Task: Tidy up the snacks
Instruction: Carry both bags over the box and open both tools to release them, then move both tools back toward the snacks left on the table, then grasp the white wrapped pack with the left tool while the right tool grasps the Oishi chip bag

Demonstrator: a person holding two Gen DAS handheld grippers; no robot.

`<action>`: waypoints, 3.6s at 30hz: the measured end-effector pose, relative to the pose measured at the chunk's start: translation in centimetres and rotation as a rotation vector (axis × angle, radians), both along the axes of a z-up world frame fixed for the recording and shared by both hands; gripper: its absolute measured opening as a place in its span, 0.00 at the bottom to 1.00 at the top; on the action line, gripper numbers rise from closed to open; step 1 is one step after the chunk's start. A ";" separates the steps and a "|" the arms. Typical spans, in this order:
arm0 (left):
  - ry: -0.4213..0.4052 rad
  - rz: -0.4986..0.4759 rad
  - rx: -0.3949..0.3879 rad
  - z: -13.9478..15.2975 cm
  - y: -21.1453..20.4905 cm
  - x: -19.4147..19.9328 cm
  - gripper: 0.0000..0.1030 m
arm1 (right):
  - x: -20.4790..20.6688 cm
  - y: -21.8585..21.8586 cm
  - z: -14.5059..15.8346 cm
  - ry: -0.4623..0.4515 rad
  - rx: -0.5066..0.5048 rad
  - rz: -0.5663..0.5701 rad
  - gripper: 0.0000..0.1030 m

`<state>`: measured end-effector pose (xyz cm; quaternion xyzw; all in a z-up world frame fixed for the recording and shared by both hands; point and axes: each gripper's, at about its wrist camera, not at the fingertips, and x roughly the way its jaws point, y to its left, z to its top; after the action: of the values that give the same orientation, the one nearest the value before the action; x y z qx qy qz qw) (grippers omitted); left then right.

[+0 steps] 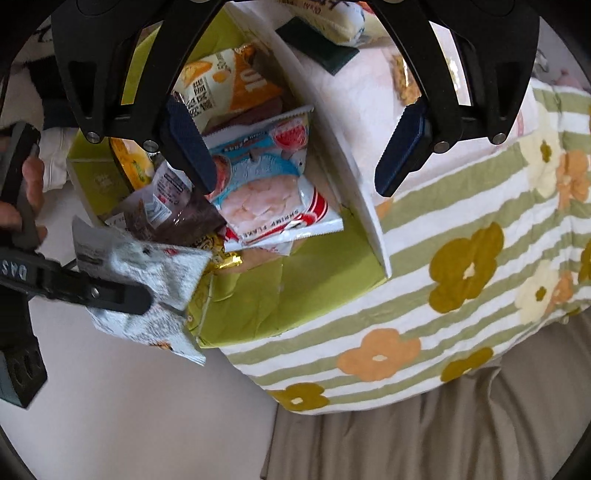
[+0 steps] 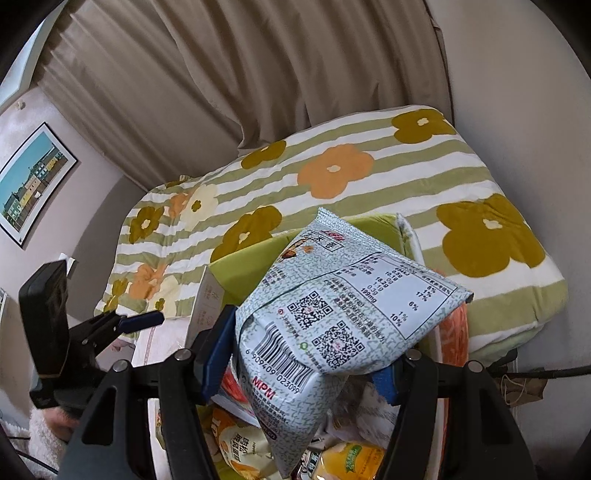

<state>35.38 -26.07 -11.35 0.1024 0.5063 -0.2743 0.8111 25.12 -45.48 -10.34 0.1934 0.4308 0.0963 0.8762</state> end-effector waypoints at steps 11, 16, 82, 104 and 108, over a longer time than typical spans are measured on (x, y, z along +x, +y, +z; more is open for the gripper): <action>0.016 0.050 -0.003 0.2 2.2 -2.0 0.84 | 0.3 1.9 0.0 0.007 0.007 0.014 1.00; -0.007 0.067 0.004 0.9 2.9 -3.9 0.84 | -2.0 2.6 0.2 0.014 -0.029 0.040 1.00; 0.159 0.155 -0.059 -13.9 25.3 -14.3 0.84 | -15.9 27.1 -15.5 -0.083 0.107 -0.251 1.00; 0.175 0.222 -0.047 -14.5 23.8 -13.5 0.84 | -13.3 26.8 -14.8 -0.162 0.089 -0.189 0.57; 0.185 0.218 -0.038 -14.7 23.1 -13.4 0.84 | -13.5 26.9 -14.2 -0.176 0.061 -0.174 0.55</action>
<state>21.98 -3.01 -26.10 0.0058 0.5817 -0.2025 0.7878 11.64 -18.54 -24.52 0.2475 0.3307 0.0495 0.9093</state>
